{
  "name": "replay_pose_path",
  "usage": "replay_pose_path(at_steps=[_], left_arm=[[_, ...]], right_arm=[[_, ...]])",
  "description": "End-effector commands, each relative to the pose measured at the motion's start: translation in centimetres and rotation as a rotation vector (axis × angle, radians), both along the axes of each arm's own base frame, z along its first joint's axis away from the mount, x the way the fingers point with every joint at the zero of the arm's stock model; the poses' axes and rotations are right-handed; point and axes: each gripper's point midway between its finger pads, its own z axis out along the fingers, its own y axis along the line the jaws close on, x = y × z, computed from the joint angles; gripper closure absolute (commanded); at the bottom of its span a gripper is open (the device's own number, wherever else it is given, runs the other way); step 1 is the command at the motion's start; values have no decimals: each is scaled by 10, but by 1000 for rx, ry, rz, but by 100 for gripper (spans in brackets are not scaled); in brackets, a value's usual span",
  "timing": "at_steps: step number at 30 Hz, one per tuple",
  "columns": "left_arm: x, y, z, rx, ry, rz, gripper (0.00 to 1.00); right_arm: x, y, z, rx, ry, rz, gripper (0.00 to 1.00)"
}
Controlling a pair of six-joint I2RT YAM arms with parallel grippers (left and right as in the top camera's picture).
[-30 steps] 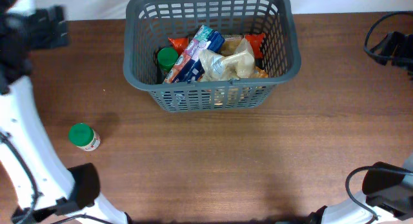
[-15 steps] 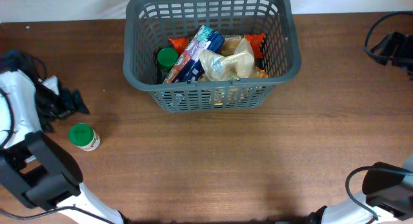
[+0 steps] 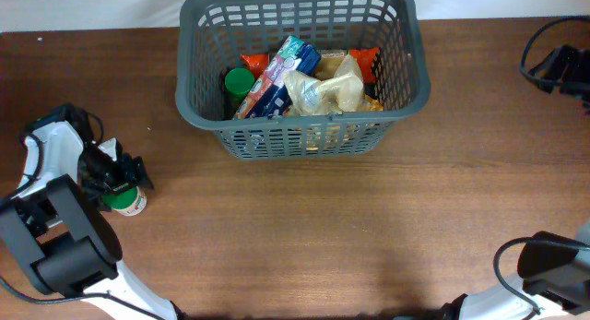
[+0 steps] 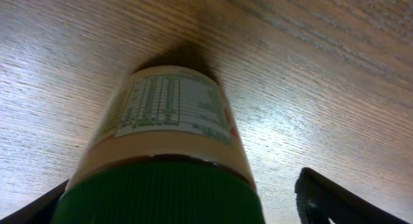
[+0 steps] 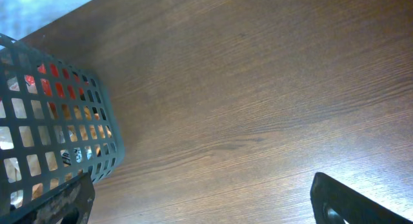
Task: Pack container
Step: 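Reach the left gripper to the near green-lidded jar and grasp it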
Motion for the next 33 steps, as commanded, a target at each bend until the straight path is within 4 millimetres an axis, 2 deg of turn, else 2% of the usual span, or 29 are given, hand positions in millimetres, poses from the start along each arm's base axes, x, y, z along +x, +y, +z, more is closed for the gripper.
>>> replay_pose_path(at_steps=[1, 7, 10, 11, 20, 22, 23, 26, 29, 31, 33], left_arm=[[-6, -1, -2, 2, 13, 1, 21], [-7, 0, -4, 5, 12, 1, 22], [-9, 4, -4, 33, 26, -5, 36], [-10, 5, -4, 36, 27, -5, 38], [-11, 9, -5, 58, 37, -2, 39], [-11, 9, -5, 58, 37, -1, 46], [-11, 8, -5, 57, 36, 3, 57], [-9, 4, -5, 36, 26, 8, 73], [-1, -6, -2, -27, -11, 21, 96], [7, -9, 6, -51, -40, 26, 98], [21, -3, 23, -38, -79, 26, 98]], right_arm=[[-1, 2, 2, 8, -9, -3, 1], [-1, 2, 2, 8, -9, -3, 1], [-1, 2, 2, 8, -9, -3, 1], [-1, 2, 2, 8, -9, -3, 1], [-1, 2, 2, 8, -9, -3, 1], [-1, 2, 2, 8, -9, -3, 1], [-1, 2, 2, 8, -9, -3, 1], [-1, 2, 2, 8, -9, -3, 1], [-1, 2, 2, 8, -9, -3, 1], [-1, 2, 2, 8, -9, -3, 1], [-1, 2, 2, 8, -9, -3, 1]])
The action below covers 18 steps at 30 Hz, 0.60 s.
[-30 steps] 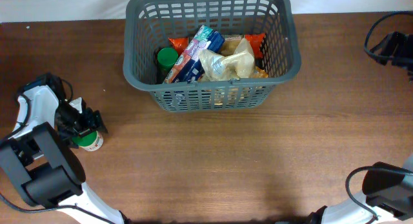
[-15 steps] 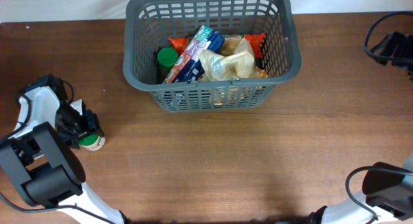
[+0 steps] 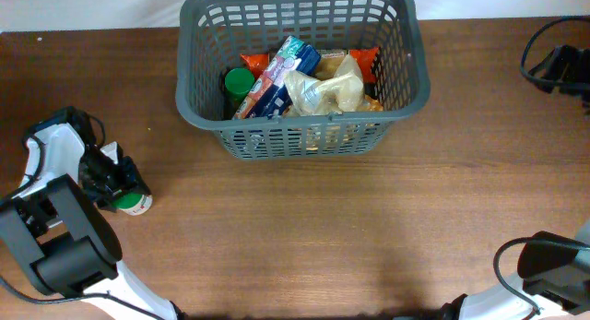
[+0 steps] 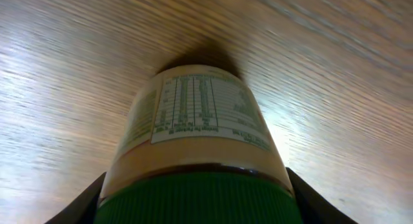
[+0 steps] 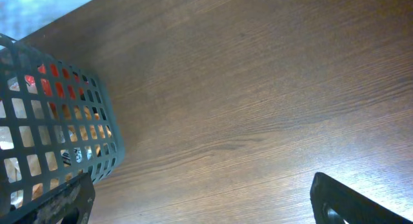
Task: Pack container
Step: 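Reach the left gripper to the near green-lidded jar and grasp it, then lift the jar with the left gripper and carry it over the basket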
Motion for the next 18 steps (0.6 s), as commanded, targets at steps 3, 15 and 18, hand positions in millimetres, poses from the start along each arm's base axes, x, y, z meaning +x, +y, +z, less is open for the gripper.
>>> replay_pose_path(at_steps=[3, 15, 18], left_arm=[[51, 13, 65, 16, -180, 11, 98], [151, -24, 355, 169, -1032, -271, 98], [155, -69, 394, 192, -1171, -462, 98]], right_arm=[[-1, 2, 2, 8, -9, -3, 1], [-1, 2, 2, 8, -9, -3, 1], [-1, 2, 2, 8, -9, -3, 1]])
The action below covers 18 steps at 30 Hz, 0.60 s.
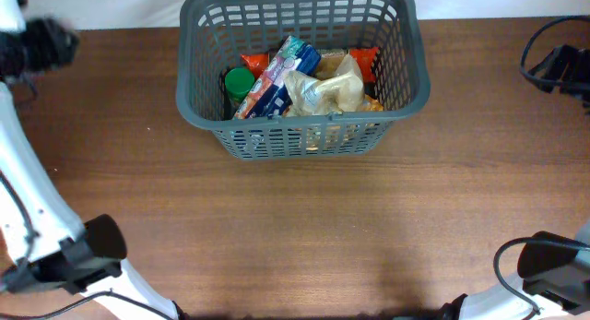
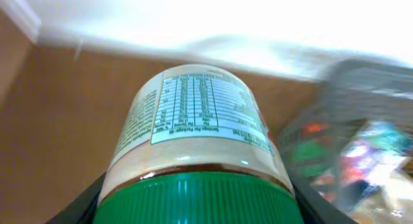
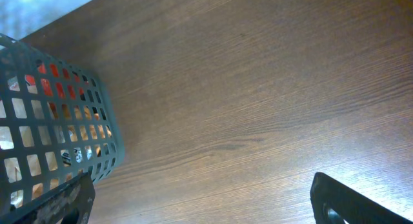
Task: Pack container
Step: 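Lift the jar with the left gripper and carry it over the basket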
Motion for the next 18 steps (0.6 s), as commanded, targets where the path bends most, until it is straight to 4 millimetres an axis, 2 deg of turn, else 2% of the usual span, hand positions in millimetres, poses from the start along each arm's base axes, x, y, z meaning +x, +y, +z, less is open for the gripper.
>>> replay_pose_path(at_steps=[1, 3, 5, 6, 8, 10, 12, 15, 18], left_arm=[[1, -78, 50, 110, -169, -302, 98], [1, -121, 57, 203, -212, -462, 98], [-1, -162, 54, 287, -230, -619, 98], [-2, -185, 47, 335, -227, -702, 98], [-5, -216, 33, 415, -207, -814, 98], [-6, -242, 11, 501, -156, -909, 98], [-2, -257, -17, 566, -68, -935, 98], [5, -265, -58, 605, 60, -950, 98], [16, -267, -100, 563, 175, -932, 98]], right_arm=[[-1, 2, 2, 8, -9, -4, 1], [-1, 2, 2, 8, -9, -4, 1], [-1, 2, 2, 8, -9, -4, 1], [-1, 2, 2, 8, -9, -4, 1], [-1, 2, 2, 8, -9, -4, 1], [-1, 2, 2, 8, -9, -4, 1], [-1, 2, 2, 8, -9, -4, 1], [-1, 2, 2, 8, -9, -4, 1], [-1, 2, 2, 8, -9, -4, 1]])
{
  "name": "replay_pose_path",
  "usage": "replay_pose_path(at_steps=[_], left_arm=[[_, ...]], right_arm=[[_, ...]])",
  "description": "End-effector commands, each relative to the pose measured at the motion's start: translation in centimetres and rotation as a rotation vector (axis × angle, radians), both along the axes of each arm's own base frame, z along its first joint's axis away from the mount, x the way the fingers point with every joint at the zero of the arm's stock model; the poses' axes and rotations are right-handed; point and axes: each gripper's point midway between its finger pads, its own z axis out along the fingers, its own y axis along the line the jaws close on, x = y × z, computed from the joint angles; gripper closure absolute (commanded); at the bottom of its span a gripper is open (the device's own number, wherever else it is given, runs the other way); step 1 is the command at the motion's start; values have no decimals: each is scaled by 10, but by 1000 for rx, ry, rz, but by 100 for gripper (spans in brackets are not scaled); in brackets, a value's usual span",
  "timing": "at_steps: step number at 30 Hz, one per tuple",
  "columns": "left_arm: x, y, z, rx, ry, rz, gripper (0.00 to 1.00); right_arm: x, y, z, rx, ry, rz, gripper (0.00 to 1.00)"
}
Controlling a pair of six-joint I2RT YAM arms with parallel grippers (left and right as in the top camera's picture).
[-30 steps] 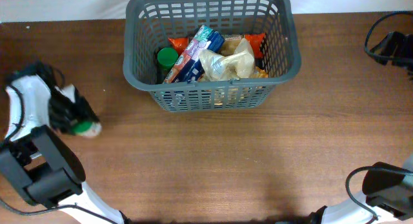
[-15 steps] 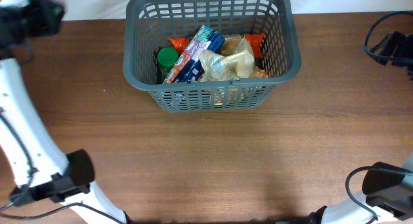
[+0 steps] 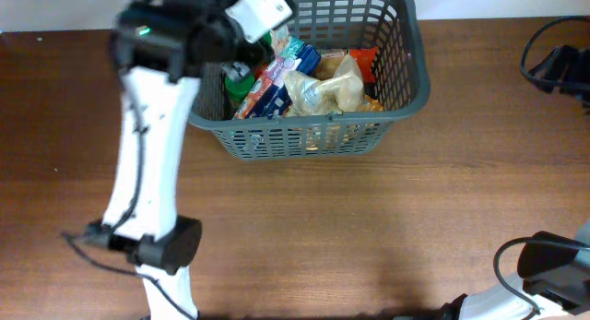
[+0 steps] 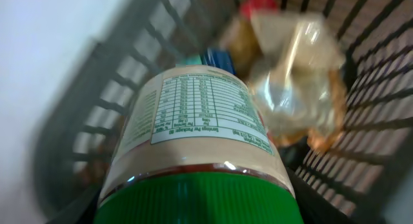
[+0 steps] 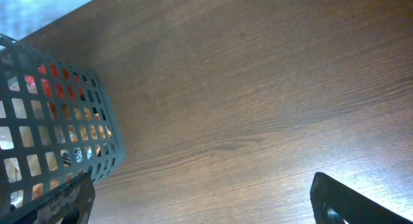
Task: Pack container
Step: 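Lift the jar with the left gripper and carry it over the basket, then lower the jar into the basket, release it, and withdraw the left gripper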
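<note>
A jar with a green lid and a white nutrition label (image 4: pixel 200 121) fills the left wrist view. My left gripper (image 3: pixel 251 20) is shut on it, above the left back part of the grey plastic basket (image 3: pixel 304 137). Its fingers are hidden behind the jar. The basket holds a green-lidded bottle (image 3: pixel 237 80), a blue and white box (image 3: pixel 277 76), a clear bag (image 3: pixel 318 91) and red packets (image 3: pixel 365 57). My right gripper (image 5: pixel 200 208) stands open over bare table, right of the basket (image 5: pixel 45 121).
The left arm (image 3: pixel 147 145) stretches from the table's front left up over the basket's left rim. A white wall runs behind the basket. Brown wooden table (image 3: pixel 369 228) spreads in front of and beside the basket. Dark cables (image 3: pixel 553 62) sit at the far right edge.
My left gripper, still holding the jar, was high over the table's far left corner. Now it is over the left back part of the basket. The right arm has not moved.
The jar stood on the table at the left with my left gripper open around it. Then the gripper was shut on it there. Later the jar was held high over the far left corner, and now it hangs above the basket.
</note>
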Motion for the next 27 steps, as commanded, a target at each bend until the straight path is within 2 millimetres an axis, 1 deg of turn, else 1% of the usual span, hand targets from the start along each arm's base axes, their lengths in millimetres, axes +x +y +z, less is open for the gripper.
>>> replay_pose_path(at_steps=[1, 3, 6, 8, 10, 12, 13, 15, 21, 27], left_arm=[[26, 18, -59, 118, 100, 70, 98], [41, 24, -83, 122, 135, 125, 98], [59, 33, -111, 114, 173, 183, 98], [68, 36, -123, 108, 182, 205, 98], [76, 37, -131, 106, 180, 213, 98], [84, 39, -134, 116, 161, 231, 98], [91, 45, -136, 131, 139, 272, 98], [96, 50, -136, 145, 124, 305, 98], [94, 52, -146, 149, 154, 326, 98], [90, 59, -149, 165, 176, 379, 98]], right_arm=[[-1, 2, 2, 8, -9, -3, 1], [-1, 2, 2, 8, -9, -3, 1], [-1, 2, 2, 8, -9, -3, 1], [-1, 2, 2, 8, -9, -3, 1], [-1, 2, 2, 8, -9, -3, 1], [-1, 2, 2, 8, -9, -3, 1], [-1, 2, 2, 8, -9, -3, 1], [-1, 2, 2, 8, -9, -3, 1], [-1, 2, 2, 8, -9, -3, 1], [-1, 2, 2, 8, -9, -3, 1]])
